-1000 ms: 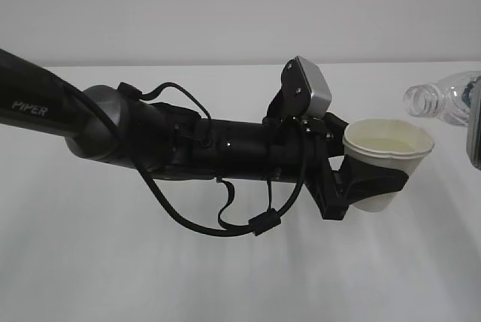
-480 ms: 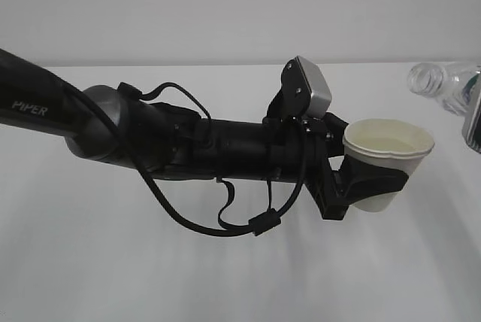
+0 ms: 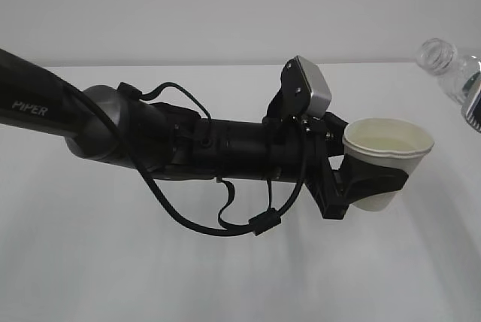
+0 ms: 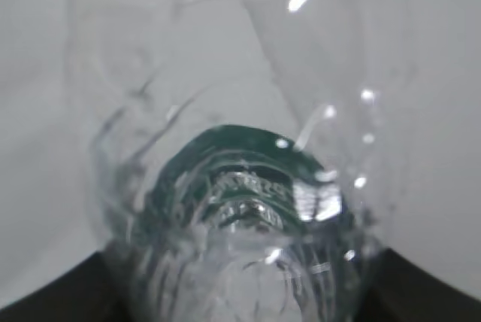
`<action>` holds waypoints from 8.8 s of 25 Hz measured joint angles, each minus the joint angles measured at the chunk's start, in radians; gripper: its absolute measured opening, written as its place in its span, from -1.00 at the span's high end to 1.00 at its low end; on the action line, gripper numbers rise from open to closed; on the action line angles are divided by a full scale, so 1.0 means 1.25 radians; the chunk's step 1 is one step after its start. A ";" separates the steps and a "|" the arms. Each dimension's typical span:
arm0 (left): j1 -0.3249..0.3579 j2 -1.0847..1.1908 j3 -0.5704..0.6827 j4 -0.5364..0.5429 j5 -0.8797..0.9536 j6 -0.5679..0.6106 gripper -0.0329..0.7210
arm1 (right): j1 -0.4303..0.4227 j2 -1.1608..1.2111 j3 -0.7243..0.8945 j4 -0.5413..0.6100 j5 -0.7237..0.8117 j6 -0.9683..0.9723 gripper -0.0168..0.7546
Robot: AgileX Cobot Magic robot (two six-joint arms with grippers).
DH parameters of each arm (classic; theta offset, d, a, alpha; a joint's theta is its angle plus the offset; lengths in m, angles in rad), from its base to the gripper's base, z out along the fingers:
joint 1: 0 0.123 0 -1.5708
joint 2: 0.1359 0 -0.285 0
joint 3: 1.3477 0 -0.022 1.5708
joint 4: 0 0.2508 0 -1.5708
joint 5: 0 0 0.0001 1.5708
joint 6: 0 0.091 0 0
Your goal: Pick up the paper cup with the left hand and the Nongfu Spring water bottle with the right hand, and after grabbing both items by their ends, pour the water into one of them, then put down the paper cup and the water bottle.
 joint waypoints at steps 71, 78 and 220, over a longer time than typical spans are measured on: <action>0.413 0.001 0.093 -0.052 -0.132 0.058 -0.18 | 0.000 0.000 0.000 -0.003 -0.063 0.543 -0.09; 0.457 0.001 0.141 -0.079 -0.132 0.115 -0.18 | 0.000 0.000 0.000 -0.003 -0.063 0.545 -0.09; 0.501 -0.108 0.520 -0.522 -0.150 0.405 -0.75 | 0.000 0.000 0.000 -0.003 -0.063 0.593 -0.09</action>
